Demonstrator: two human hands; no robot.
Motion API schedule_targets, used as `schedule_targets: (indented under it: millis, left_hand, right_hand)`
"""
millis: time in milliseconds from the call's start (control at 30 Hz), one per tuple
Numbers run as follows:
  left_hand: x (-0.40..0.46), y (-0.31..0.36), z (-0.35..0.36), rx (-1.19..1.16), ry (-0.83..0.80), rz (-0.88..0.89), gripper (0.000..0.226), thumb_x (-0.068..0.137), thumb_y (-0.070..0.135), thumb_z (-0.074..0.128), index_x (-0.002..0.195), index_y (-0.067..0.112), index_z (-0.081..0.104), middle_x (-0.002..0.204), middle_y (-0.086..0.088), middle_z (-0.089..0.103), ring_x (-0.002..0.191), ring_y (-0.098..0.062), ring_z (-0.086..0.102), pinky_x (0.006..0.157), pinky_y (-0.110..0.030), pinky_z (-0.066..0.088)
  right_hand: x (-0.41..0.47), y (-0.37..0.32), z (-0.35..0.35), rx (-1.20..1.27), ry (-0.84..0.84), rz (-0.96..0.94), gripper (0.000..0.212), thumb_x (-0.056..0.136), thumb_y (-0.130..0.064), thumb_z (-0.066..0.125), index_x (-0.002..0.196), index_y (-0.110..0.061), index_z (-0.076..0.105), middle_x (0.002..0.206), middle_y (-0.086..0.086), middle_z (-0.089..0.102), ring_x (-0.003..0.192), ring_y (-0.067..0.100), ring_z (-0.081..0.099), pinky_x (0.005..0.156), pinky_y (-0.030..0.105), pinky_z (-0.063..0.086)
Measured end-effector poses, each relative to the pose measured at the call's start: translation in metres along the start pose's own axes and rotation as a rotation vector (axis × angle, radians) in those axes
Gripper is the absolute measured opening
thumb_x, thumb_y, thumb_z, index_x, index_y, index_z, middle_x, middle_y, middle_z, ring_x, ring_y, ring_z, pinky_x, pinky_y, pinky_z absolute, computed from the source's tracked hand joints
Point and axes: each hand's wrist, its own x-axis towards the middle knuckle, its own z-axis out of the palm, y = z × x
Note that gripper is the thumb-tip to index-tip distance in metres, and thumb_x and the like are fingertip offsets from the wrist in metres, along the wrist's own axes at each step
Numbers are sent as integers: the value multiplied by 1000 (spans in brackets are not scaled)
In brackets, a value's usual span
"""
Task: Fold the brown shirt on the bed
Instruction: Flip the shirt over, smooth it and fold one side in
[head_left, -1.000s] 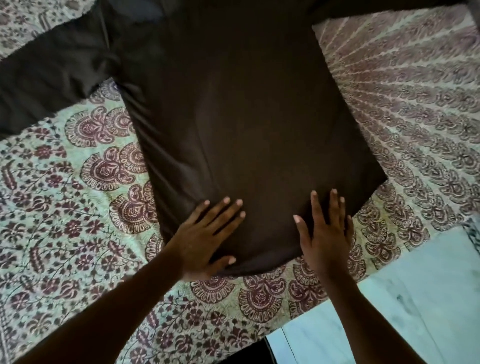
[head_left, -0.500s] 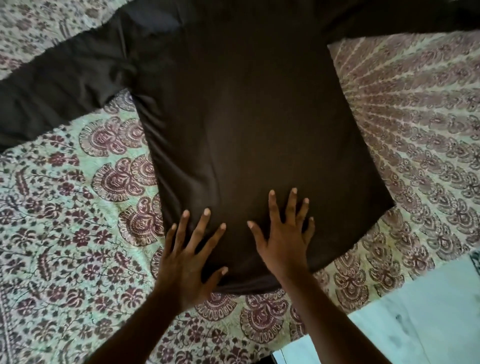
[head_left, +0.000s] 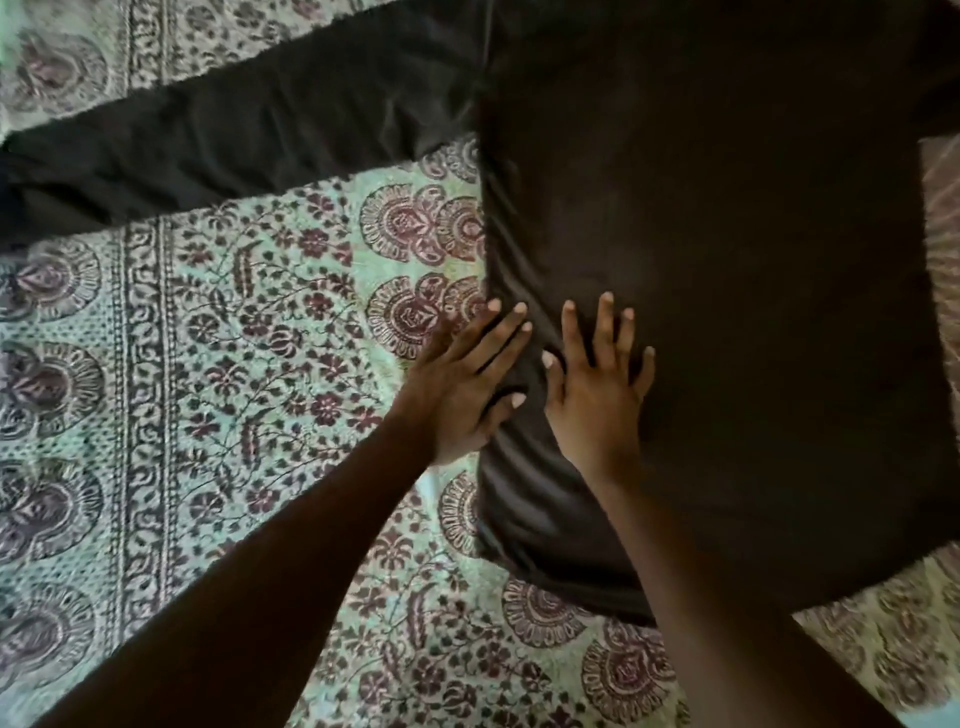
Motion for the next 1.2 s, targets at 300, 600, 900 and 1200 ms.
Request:
schedule_targets:
  millis: [300, 600, 900, 1200]
  left_hand:
    - [-49, -28, -16, -284, 41, 70, 58, 106, 35, 39, 160, 18, 30, 170, -4, 23, 158, -22, 19, 123, -48, 28]
    - [-70, -178, -97, -373, 414, -579, 51, 104, 40, 37, 142, 11, 53, 151, -11, 51, 140, -27, 45, 116, -52, 37]
    - [-106, -334, -115, -336, 493, -1285, 59, 90, 46, 61, 139, 19, 42, 159, -14, 28, 148, -37, 24, 117, -63, 19]
    - [-117, -361, -132, -468, 676, -1216, 37, 82, 23, 76, 114, 18, 58, 122, -7, 53, 120, -29, 50, 109, -43, 29]
  right_hand:
    - [-55, -34, -19, 52, -115, -47, 59, 104, -48, 32, 156, -22, 43, 171, 5, 16, 158, 29, 14, 119, 57, 32]
    - [52, -199, -39, 492, 27, -292, 44, 101, -25, 56, 141, -7, 59, 148, 10, 58, 138, 20, 52, 113, 43, 48]
    - [129, -353, -4, 548, 75, -420, 35, 96, -19, 58, 124, -1, 70, 137, 16, 61, 131, 30, 55, 113, 35, 44]
    - [143, -387, 0, 362, -94, -412, 40, 98, -23, 64, 133, -3, 65, 145, 14, 54, 138, 32, 47, 112, 51, 45]
